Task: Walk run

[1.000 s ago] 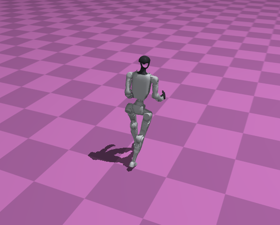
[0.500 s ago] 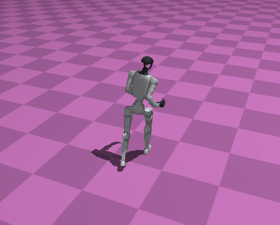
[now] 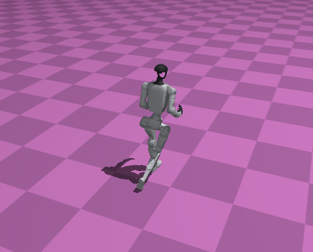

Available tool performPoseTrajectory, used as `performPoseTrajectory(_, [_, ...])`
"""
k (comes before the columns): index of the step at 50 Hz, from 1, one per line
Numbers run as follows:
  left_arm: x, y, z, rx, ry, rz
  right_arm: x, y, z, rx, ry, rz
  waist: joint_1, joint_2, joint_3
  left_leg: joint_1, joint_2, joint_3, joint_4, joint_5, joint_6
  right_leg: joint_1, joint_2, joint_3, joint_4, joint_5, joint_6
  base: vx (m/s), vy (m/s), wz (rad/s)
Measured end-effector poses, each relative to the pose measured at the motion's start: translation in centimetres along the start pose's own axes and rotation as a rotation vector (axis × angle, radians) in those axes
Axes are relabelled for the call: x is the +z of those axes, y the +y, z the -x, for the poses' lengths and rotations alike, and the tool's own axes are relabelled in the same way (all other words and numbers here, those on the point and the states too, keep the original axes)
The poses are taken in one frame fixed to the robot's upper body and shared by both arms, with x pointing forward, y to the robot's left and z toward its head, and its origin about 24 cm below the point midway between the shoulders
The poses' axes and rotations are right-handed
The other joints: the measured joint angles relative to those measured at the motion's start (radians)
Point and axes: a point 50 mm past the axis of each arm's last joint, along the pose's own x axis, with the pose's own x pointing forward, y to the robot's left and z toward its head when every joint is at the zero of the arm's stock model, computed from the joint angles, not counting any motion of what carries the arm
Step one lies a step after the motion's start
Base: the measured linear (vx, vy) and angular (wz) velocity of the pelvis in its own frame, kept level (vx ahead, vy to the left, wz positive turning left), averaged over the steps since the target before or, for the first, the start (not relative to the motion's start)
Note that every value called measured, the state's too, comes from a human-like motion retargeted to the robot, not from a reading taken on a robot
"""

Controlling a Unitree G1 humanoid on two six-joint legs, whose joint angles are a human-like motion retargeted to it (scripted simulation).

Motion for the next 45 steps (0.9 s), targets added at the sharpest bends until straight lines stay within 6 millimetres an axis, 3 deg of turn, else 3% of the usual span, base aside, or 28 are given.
performPoseTrajectory(2, [0.3,-0.1,-1.3,-0.039,-0.022,0.031,-1.9,-0.2,1.9,-0.006,0.107,-0.013,0.006,0.029,0.004,0.057,0.122,0.174,0.062,-0.075,-0.009,-0.092,-0.004,-0.033,0.18,0.0,0.032,1.14,-0.33,0.1])
performPoseTrajectory(5, [1.1,-0.4,-2.7,-0.041,-0.065,0.02,-3.5,-0.8,5.4,0.024,0.211,-0.039,0.027,0.159,-0.006,0.184,0.28,0.16,-0.032,-0.104,-0.054,-0.226,0.091,-0.048,0.11,-0.084,-0.083,1.16,-0.3,-0.55])
performPoseTrajectory(8, [1.6,-0.9,-3.1,-0.036,-0.101,0.015,-4.3,-2.9,9.2,-0.017,0.312,-0.023,-0.018,0.226,0.006,0.291,0.288,0.14,-0.125,-0.038,-0.083,-0.367,0.033,-0.048,0.052,-0.262,-0.12,1.34,-0.18,0.39])
performPoseTrajectory(10, [1.9,-1.5,-3.0,-0.053,-0.116,0.017,-4.2,-4.2,11.2,-0.088,0.337,-0.022,-0.075,0.263,0.007,0.366,0.3,0.138,-0.191,0.044,-0.121,-0.443,-0.05,-0.091,-0.073,-0.353,-0.123,1.17,-0.19,1.12])
performPoseTrajectory(13, [1.9,-1.7,-2.6,-0.076,-0.117,0.026,-3.9,-4.9,12.3,-0.2,0.332,-0.041,-0.149,0.268,0.007,0.465,0.272,0.096,-0.234,0.176,-0.183,-0.508,-0.137,-0.122,-0.359,-0.449,-0.156,1.34,-0.41,0.96])
performPoseTrajectory(15, [1.7,-1.6,-2.3,-0.083,-0.102,0.036,-3.8,-4.7,11.9,-0.256,0.317,-0.056,-0.171,0.273,-0.002,0.527,0.282,0.099,-0.245,0.277,-0.237,-0.516,-0.13,-0.067,-0.531,-0.55,-0.173,1.23,-0.42,0.26])
performPoseTrajectory(16, [1.6,-1.5,-2.2,-0.081,-0.092,0.041,-3.7,-4.3,11.2,-0.272,0.301,-0.059,-0.162,0.272,-0.011,0.552,0.282,0.1,-0.234,0.335,-0.266,-0.51,-0.128,-0.043,-0.575,-0.552,-0.17,1.37,-0.48,-0.14])
performPoseTrajectory(17, [1.4,-1.4,-2.1,-0.08,-0.081,0.045,-3.5,-3.8,10.4,-0.288,0.281,-0.06,-0.163,0.266,-0.019,0.573,0.277,0.087,-0.208,0.399,-0.3,-0.505,-0.129,-0.027,-0.598,-0.513,-0.177,1.44,-0.49,0.13])
performPoseTrajectory(18, [1.3,-1.4,-1.9,-0.079,-0.071,0.047,-3.2,-3.3,9.4,-0.304,0.255,-0.059,-0.183,0.25,-0.024,0.589,0.261,0.045,-0.154,0.473,-0.343,-0.503,-0.136,-0.029,-0.577,-0.395,-0.205,1.42,-0.53,0.12])
performPoseTrajectory(19, [1.2,-1.1,-1.5,-0.069,-0.062,0.041,-2.8,-2.6,8.2,-0.309,0.223,-0.063,-0.18,0.238,-0.036,0.577,0.242,0.029,-0.07,0.556,-0.389,-0.495,-0.132,-0.043,-0.527,-0.418,-0.262,1.48,-0.63,-0.34])
performPoseTrajectory(20, [1.1,-0.6,-0.9,-0.054,-0.053,0.03,-2.4,-1.6,6.8,-0.31,0.187,-0.068,-0.167,0.228,-0.05,0.552,0.222,0.026,0.029,0.643,-0.438,-0.485,-0.122,-0.064,-0.464,-0.513,-0.335,1.6,-0.69,-0.72])
performPoseTrajectory(22, [0.5,-0.5,0.0,-0.058,-0.033,0.037,-1.1,-0.7,3.4,-0.348,0.078,-0.111,-0.173,0.264,-0.011,0.446,0.268,0.006,0.366,0.693,-0.464,-0.45,-0.021,0.061,-0.35,-0.644,-0.329,1.49,-0.5,-0.09])
performPoseTrajectory(24, [-0.3,-1.0,0.3,-0.038,-0.015,0.094,0.7,-0.7,-0.7,-0.353,-0.058,-0.174,-0.19,0.239,-0.019,0.338,0.241,-0.002,0.512,0.654,-0.439,-0.385,-0.118,-0.059,-0.332,-0.682,-0.326,1.12,-0.25,0.22])
performPoseTrajectory(28, [-1.6,-0.9,2.2,0.008,0.038,0.161,5.1,0.2,-5.8,-0.241,-0.299,-0.3,-0.106,0.204,-0.022,0.119,0.314,0.147,0.575,0.405,-0.247,-0.231,-0.087,-0.023,-0.431,-0.659,-0.346,1.24,-0.33,-0.61])
performPoseTrajectory(32, [-2.2,0.2,3.9,-0.006,0.114,0.107,9.2,-0.6,-7.5,-0.137,-0.48,-0.214,0.033,0.129,-0.023,-0.051,0.299,0.226,0.272,0.253,-0.155,-0.097,-0.077,-0.015,-0.561,-0.429,-0.307,1.33,-0.4,-0.78])
performPoseTrajectory(35, [-2.3,0.8,3.8,-0.003,0.144,0.064,10.4,-1.6,-7.4,-0.129,-0.499,-0.052,0.103,0.128,-0.013,-0.06,0.251,0.232,-0.117,0.162,-0.104,0.013,-0.026,-0.002,-0.628,-0.258,-0.278,1.18,-0.27,-0.33])
performPoseTrajectory(38, [-1.8,0.9,3.1,0.029,0.119,0.038,9.7,-1.6,-7.1,-0.142,-0.444,0.04,0.109,0.103,-0.017,-0.03,0.236,0.271,-0.282,0.081,-0.149,0.106,-0.023,-0.073,-0.615,-0.133,-0.257,1.54,-0.29,-0.02])
performPoseTrajectory(40, [-1.2,1.1,2.5,0.04,0.084,0.026,8.2,-0.8,-6.6,-0.12,-0.372,0.051,0.119,0.105,-0.024,-0.013,0.255,0.307,-0.241,0.254,-0.026,0.133,0.002,-0.058,-0.535,-0.025,-0.217,1.5,-0.3,0.03])
performPoseTrajectory(42, [-0.8,0.9,2.2,0.039,0.061,0.028,5.2,0.3,-5.0,-0.064,-0.236,0.03,0.062,0.057,-0.027,0.051,0.172,0.305,-0.13,0.062,0.041,0.07,-0.028,-0.068,-0.199,0.0,-0.117,1.95,-0.25,0.98])
performPoseTrajectory(43, [-0.6,0.9,1.5,0.041,0.033,0.03,3.4,0.8,-4.2,-0.032,-0.155,0.018,0.016,0.034,-0.019,0.044,0.11,0.136,-0.046,0.02,-0.014,0.022,-0.063,-0.119,-0.013,0.0,-0.1,1.48,-0.2,1.16])
performPoseTrajectory(45, [0.4,2.1,-0.3,0.039,-0.024,0.022,0.0,1.5,-2.0,-0.004,0.024,-0.013,-0.003,0.054,-0.006,0.06,0.181,0.193,0.044,-0.045,-0.049,-0.062,-0.07,-0.138,0.15,0.0,-0.086,1.0,-0.24,0.33])
